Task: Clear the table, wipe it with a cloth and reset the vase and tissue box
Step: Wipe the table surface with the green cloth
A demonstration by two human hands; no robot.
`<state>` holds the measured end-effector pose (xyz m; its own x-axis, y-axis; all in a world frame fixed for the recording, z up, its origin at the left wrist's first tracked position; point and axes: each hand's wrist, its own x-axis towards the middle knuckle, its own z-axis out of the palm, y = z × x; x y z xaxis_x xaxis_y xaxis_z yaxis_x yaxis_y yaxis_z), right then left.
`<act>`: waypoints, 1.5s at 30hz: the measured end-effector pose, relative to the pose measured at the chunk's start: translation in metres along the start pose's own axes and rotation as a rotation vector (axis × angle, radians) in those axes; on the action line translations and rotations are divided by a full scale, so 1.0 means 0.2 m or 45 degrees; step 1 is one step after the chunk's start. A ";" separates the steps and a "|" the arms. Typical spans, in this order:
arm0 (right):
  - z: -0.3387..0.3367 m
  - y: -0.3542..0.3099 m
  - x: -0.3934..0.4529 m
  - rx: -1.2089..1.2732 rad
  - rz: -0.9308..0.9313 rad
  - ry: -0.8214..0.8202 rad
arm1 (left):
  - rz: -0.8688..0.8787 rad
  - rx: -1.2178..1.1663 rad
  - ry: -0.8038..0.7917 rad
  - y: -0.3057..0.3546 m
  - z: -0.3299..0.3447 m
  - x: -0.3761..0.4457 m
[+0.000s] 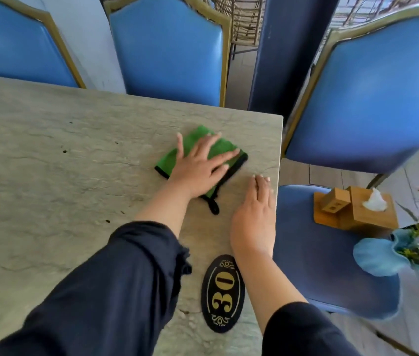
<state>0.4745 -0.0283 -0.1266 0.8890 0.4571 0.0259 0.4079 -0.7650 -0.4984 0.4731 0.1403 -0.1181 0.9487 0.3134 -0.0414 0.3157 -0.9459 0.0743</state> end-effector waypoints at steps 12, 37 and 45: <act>0.06 -0.07 0.06 -0.002 0.160 0.112 | -0.011 -0.064 -0.048 0.00 0.00 0.20; 0.14 -0.33 -0.33 -0.030 -0.085 -0.131 | -0.825 -0.100 0.061 -0.19 0.04 -0.82; 0.12 -0.31 -0.57 -0.234 -0.181 -0.246 | -0.651 -0.027 0.052 -0.49 0.03 -1.05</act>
<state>0.3423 -0.0216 -0.1189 0.7714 0.6299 -0.0898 0.5720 -0.7483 -0.3359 0.2437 0.1668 -0.1227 0.6726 0.7390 -0.0391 0.7395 -0.6690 0.0748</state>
